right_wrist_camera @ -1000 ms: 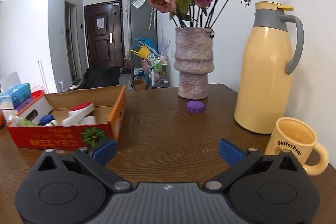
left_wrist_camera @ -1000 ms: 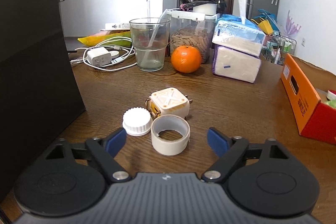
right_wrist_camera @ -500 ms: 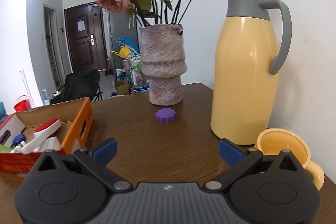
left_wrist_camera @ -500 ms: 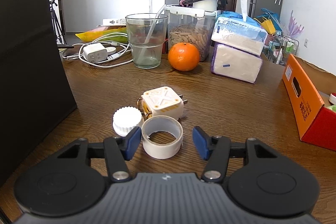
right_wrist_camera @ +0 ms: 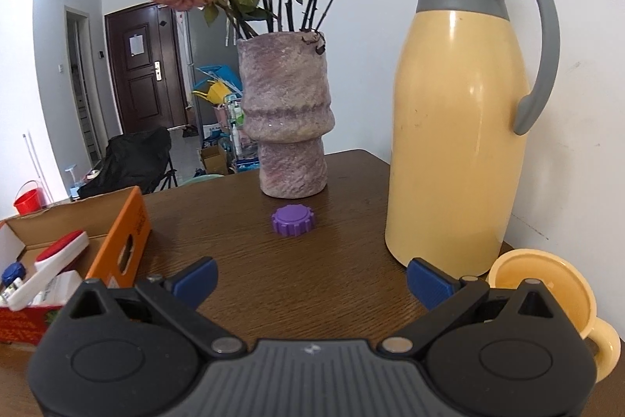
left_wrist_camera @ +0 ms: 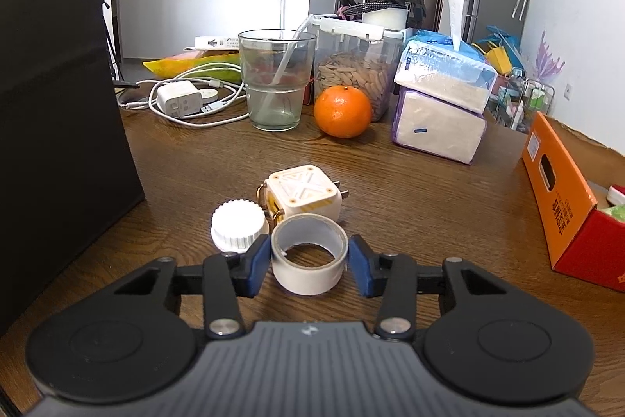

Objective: Organize rigid objects
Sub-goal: 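Lower the left tool onto the white tape roll and grasp it, then move the right tool to the purple cap and grasp it while the left tool holds the tape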

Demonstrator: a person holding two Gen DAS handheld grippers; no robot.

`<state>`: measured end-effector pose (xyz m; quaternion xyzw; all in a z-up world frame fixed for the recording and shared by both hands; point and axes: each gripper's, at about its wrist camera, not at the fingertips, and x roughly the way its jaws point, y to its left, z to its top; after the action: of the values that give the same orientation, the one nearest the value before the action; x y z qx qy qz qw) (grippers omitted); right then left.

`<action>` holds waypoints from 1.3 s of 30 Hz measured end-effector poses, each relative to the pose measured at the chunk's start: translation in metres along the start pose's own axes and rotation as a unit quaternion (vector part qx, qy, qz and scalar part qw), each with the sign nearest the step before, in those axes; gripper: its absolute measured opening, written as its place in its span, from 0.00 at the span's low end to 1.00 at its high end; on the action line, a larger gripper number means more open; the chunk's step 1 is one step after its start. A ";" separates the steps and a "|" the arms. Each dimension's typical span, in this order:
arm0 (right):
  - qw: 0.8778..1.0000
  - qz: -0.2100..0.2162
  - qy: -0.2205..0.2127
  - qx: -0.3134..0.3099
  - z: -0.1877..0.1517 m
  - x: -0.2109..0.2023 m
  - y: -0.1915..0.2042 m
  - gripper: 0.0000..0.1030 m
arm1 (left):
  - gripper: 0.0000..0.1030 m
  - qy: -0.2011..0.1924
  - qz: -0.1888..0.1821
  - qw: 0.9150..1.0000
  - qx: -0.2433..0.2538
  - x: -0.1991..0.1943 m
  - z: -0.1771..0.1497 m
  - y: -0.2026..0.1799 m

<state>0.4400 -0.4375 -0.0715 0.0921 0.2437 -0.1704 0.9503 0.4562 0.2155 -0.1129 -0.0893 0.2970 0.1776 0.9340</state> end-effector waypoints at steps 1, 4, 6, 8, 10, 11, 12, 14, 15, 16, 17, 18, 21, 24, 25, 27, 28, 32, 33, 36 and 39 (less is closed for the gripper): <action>1.000 -0.002 0.000 0.001 0.001 0.003 -0.001 1.00 | 0.43 0.000 0.001 1.000 -0.002 -0.001 0.000 0.000; 1.000 -0.007 0.000 0.002 0.005 0.012 -0.002 1.00 | 0.43 -0.001 0.002 1.000 -0.005 -0.004 -0.001 -0.001; 1.000 -0.009 -0.001 0.001 0.007 0.019 -0.002 1.00 | 0.43 -0.002 0.003 1.000 -0.005 -0.006 -0.002 -0.003; 1.000 -0.010 0.001 -0.001 0.008 0.027 -0.001 1.00 | 0.43 -0.004 0.002 1.000 -0.004 -0.010 -0.003 -0.006; 1.000 -0.010 0.001 -0.004 0.009 0.033 0.001 1.00 | 0.43 -0.006 0.000 1.000 -0.002 -0.013 -0.004 -0.010; 1.000 -0.008 0.001 -0.006 0.009 0.037 0.002 1.00 | 0.43 -0.007 0.000 1.000 -0.001 -0.015 -0.005 -0.012; 1.000 -0.006 0.001 -0.008 0.010 0.041 0.003 0.99 | 0.43 -0.007 -0.002 1.000 -0.002 -0.017 -0.005 -0.014; 1.000 -0.004 0.003 -0.013 0.012 0.048 0.006 0.99 | 0.43 -0.007 -0.005 1.000 -0.002 -0.020 -0.006 -0.018; 1.000 -0.004 0.005 -0.015 0.013 0.052 0.008 0.99 | 0.43 -0.007 -0.005 1.000 -0.002 -0.021 -0.006 -0.021; 1.000 -0.003 0.006 -0.018 0.014 0.055 0.009 0.99 | 0.43 -0.007 -0.006 1.000 -0.001 -0.023 -0.007 -0.024; 1.000 -0.002 0.006 -0.021 0.015 0.059 0.011 0.99 | 0.43 -0.007 -0.008 1.000 0.000 -0.024 -0.008 -0.027; 1.000 -0.002 0.006 -0.024 0.016 0.062 0.012 0.99 | 0.43 -0.008 -0.010 1.000 0.001 -0.025 -0.008 -0.029; 1.000 -0.001 0.009 -0.029 0.018 0.072 0.015 0.98 | 0.43 -0.010 -0.014 1.000 0.001 -0.029 -0.009 -0.037; 0.999 -0.003 0.004 -0.036 0.019 0.081 0.017 0.97 | 0.43 -0.012 -0.017 1.000 0.003 -0.032 -0.010 -0.045; 0.999 -0.003 0.006 -0.037 0.019 0.085 0.018 0.97 | 0.43 -0.012 -0.017 1.000 0.005 -0.034 -0.010 -0.048; 0.999 0.001 0.012 -0.041 0.020 0.093 0.019 0.95 | 0.43 -0.013 -0.019 1.000 0.008 -0.037 -0.011 -0.054; 0.999 0.002 0.014 -0.044 0.021 0.097 0.020 0.95 | 0.43 -0.013 -0.019 1.000 0.009 -0.037 -0.011 -0.056; 0.999 0.003 0.017 -0.047 0.022 0.113 0.022 0.94 | 0.43 -0.015 -0.022 0.999 0.016 -0.043 -0.012 -0.068; 0.999 0.004 0.017 -0.046 0.023 0.116 0.021 0.94 | 0.43 -0.016 -0.024 0.999 0.018 -0.045 -0.012 -0.070; 0.999 0.004 0.024 -0.045 0.024 0.131 0.020 0.92 | 0.43 -0.019 -0.028 0.999 0.024 -0.051 -0.011 -0.081; 0.998 0.000 0.031 -0.048 0.025 0.144 0.020 0.90 | 0.43 -0.024 -0.034 0.999 0.030 -0.057 -0.010 -0.092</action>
<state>0.5766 -0.4659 -0.1192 0.0513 0.2808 -0.1550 0.9458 0.4433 0.1121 -0.0816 -0.0666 0.2767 0.1389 0.9485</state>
